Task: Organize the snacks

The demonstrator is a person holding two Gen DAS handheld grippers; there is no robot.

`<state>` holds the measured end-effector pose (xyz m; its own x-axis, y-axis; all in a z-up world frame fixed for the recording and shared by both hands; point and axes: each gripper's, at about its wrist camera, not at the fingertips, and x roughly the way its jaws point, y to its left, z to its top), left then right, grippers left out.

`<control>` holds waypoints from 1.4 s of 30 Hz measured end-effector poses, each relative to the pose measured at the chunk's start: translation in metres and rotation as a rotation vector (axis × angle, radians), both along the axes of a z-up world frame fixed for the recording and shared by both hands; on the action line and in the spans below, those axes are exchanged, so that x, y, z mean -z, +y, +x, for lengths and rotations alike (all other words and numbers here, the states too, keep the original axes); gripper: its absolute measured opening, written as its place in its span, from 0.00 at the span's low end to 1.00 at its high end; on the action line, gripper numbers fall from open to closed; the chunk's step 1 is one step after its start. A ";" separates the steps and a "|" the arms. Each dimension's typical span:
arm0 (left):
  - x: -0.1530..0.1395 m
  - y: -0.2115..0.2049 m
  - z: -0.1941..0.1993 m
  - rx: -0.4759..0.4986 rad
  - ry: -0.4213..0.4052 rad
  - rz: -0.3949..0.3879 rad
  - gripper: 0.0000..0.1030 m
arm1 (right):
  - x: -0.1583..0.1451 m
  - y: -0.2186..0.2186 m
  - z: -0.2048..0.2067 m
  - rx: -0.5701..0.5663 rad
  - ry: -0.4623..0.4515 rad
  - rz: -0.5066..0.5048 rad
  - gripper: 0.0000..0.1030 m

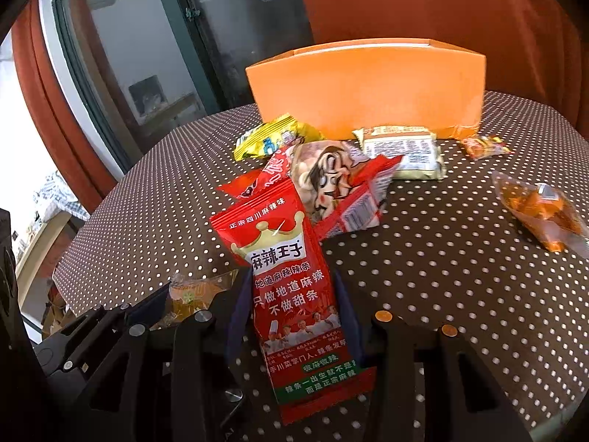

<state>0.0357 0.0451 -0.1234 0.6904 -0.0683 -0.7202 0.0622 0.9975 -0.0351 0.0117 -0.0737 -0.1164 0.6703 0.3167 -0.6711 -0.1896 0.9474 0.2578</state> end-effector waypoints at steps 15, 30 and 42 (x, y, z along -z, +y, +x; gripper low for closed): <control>-0.041 -0.038 -0.006 0.067 -0.067 -0.013 0.52 | -0.042 -0.042 -0.018 0.089 -0.073 0.023 0.45; -0.082 -0.074 0.016 0.092 -0.134 -0.008 0.52 | -0.088 -0.077 -0.003 0.158 -0.126 0.014 0.45; -0.124 -0.087 0.053 0.108 -0.237 -0.029 0.52 | -0.128 -0.092 0.030 0.180 -0.224 -0.001 0.45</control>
<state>0.0891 -0.0424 0.0005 0.8271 -0.1686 -0.5362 0.1777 0.9835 -0.0351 0.0415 -0.1658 0.0114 0.8473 0.1785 -0.5003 -0.0706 0.9713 0.2270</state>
